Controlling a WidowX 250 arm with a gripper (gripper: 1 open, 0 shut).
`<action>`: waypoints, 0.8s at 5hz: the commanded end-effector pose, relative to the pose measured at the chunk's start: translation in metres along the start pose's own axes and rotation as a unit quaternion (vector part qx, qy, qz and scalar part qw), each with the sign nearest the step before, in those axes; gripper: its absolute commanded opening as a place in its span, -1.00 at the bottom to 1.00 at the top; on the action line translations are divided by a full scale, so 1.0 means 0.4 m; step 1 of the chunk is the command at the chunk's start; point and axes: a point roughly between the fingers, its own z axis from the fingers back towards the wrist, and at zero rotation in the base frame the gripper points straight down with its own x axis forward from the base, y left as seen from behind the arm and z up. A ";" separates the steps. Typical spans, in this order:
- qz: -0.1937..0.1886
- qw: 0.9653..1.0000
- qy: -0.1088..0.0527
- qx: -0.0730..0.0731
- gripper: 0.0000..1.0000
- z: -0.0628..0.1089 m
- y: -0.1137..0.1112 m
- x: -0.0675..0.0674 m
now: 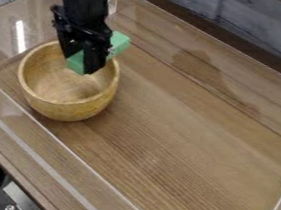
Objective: Put green object into wooden bowl
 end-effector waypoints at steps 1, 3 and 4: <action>0.008 1.000 -0.022 0.013 -1.00 0.008 0.009 0.007; 0.030 0.999 -0.020 0.008 -1.00 -0.034 -0.007 -0.017; 0.035 0.999 -0.018 0.005 -1.00 -0.016 0.001 -0.019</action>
